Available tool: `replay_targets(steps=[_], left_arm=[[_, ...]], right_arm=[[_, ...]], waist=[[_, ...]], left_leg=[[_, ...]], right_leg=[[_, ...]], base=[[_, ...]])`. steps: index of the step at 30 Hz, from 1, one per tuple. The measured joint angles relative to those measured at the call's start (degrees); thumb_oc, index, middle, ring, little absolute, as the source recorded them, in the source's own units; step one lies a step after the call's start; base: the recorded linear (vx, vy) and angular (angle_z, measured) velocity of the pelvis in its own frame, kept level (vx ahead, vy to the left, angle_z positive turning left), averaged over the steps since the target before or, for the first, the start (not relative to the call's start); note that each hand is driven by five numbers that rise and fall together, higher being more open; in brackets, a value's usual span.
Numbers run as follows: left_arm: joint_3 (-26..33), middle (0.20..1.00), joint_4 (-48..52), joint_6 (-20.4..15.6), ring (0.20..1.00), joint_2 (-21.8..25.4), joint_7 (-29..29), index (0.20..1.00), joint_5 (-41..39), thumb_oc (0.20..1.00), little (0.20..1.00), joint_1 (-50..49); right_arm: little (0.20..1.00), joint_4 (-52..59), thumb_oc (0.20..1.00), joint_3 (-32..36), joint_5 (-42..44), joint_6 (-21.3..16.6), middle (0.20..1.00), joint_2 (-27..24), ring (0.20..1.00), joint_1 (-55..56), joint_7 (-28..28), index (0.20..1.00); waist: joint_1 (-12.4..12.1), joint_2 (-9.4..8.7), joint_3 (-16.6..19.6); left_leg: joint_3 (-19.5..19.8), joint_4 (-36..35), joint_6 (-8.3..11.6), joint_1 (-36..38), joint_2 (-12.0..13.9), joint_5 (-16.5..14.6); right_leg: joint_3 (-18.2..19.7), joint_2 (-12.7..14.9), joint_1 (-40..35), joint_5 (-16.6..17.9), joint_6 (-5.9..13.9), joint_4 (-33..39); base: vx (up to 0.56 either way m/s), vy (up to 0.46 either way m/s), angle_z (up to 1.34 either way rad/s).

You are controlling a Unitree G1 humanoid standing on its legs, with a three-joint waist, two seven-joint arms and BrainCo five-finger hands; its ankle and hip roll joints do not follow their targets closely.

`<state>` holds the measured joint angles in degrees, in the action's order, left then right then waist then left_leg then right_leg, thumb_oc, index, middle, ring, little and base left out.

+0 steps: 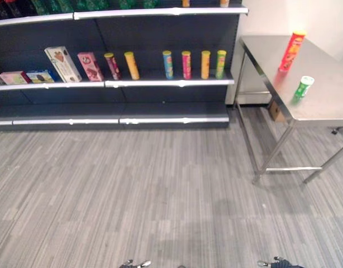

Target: Put the goods on the table back onto the shelves and tidy them up.

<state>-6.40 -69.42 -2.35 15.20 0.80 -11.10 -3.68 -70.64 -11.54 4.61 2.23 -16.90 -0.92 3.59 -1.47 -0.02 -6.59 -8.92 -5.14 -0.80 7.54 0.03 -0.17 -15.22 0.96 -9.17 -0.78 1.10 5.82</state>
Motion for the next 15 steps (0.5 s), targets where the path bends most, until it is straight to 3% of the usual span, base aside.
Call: replay_targets(steps=[15], left_arm=[[-1.2, 1.0, 0.0, 0.0, 1.0, 0.0, 0.6, 1.0, 1.2, 1.0, 1.0, 0.1]], right_arm=[[1.0, 0.1, 1.0, -0.1, -0.1, -0.1, 1.0, 0.0, 1.0, -0.2, 0.1, 1.0]], waist=[[-0.1, -0.67, -0.3]], left_leg=[[0.0, 0.0, 0.01, 0.0, -0.1, 0.0]], right_leg=[[0.0, 0.1, 0.0, 0.1, 0.06, 0.0]], base=[[0.0, 0.009, 0.0]])
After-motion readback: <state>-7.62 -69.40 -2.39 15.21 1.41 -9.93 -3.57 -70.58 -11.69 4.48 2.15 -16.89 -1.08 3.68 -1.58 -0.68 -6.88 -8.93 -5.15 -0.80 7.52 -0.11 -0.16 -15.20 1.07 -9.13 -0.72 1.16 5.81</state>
